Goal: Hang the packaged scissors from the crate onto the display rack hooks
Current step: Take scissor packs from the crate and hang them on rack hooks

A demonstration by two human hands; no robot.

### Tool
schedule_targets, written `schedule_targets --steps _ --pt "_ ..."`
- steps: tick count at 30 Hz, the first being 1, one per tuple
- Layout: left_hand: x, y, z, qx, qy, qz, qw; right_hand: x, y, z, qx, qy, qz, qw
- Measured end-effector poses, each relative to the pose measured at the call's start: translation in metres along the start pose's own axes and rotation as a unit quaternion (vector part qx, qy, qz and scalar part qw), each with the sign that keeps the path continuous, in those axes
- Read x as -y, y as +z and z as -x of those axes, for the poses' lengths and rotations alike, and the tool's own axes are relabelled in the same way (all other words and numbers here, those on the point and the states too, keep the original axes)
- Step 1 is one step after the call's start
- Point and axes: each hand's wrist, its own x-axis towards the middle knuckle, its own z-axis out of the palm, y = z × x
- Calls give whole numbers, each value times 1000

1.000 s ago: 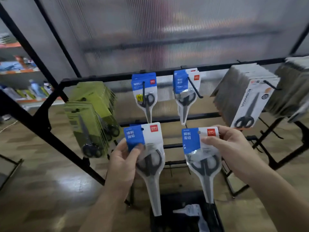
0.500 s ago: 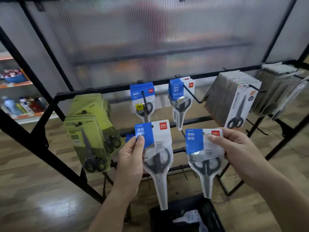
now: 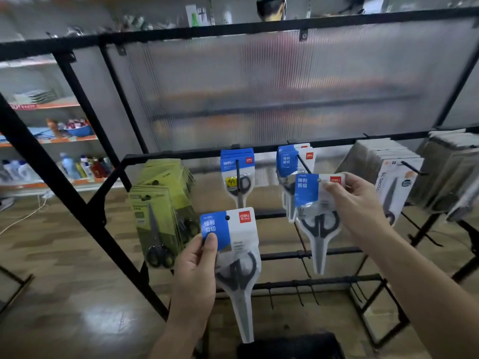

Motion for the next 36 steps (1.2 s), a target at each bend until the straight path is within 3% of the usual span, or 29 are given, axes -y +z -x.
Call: schedule_targets --steps 9,13,16,23,36 --pt "6 18 9 16 -13 5 1000 -18 -5 -16 4 -14 47 999" --pt "14 37 6 31 13 -25 999 -19 4 -33 17 25 24 999" --pt "13 62 1 63 25 -36 997 -17 12 -58 27 72 16 997" --pt "6 123 -15 151 5 -81 985 -16 10 -94 48 77 69 993" --pt "6 172 -50 103 24 -113 988 -43 -96 -4 113 53 108 986"
